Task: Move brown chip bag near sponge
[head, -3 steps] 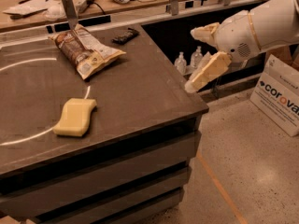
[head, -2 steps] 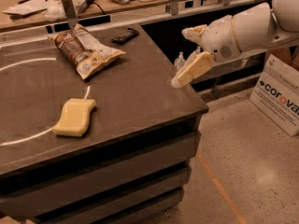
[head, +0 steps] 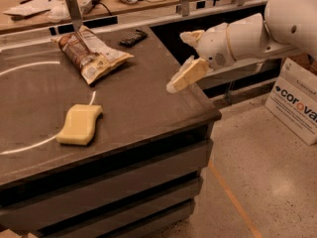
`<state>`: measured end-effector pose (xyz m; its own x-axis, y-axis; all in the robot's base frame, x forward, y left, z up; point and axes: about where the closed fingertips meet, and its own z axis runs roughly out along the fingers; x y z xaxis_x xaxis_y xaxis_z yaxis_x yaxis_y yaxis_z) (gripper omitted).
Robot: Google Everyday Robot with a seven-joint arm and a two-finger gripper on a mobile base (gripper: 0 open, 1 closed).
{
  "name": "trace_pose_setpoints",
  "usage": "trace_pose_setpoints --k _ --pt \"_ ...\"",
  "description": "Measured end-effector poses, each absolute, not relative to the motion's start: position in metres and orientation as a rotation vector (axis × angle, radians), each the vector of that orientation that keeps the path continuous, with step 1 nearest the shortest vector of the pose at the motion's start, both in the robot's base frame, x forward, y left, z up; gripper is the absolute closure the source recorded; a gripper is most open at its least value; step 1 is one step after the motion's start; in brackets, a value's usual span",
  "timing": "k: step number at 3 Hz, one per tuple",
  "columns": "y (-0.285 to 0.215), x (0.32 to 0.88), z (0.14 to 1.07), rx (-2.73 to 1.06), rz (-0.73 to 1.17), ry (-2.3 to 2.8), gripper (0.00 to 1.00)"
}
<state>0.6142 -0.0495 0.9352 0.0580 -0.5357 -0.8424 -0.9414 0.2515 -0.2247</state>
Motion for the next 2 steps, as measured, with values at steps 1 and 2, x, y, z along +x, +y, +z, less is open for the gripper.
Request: trace_pose_setpoints --k 1,2 --pt "-0.016 0.647 0.922 -1.422 0.581 1.536 0.0" --pt "0.018 0.685 0.914 -1.422 0.599 1.49 0.0"
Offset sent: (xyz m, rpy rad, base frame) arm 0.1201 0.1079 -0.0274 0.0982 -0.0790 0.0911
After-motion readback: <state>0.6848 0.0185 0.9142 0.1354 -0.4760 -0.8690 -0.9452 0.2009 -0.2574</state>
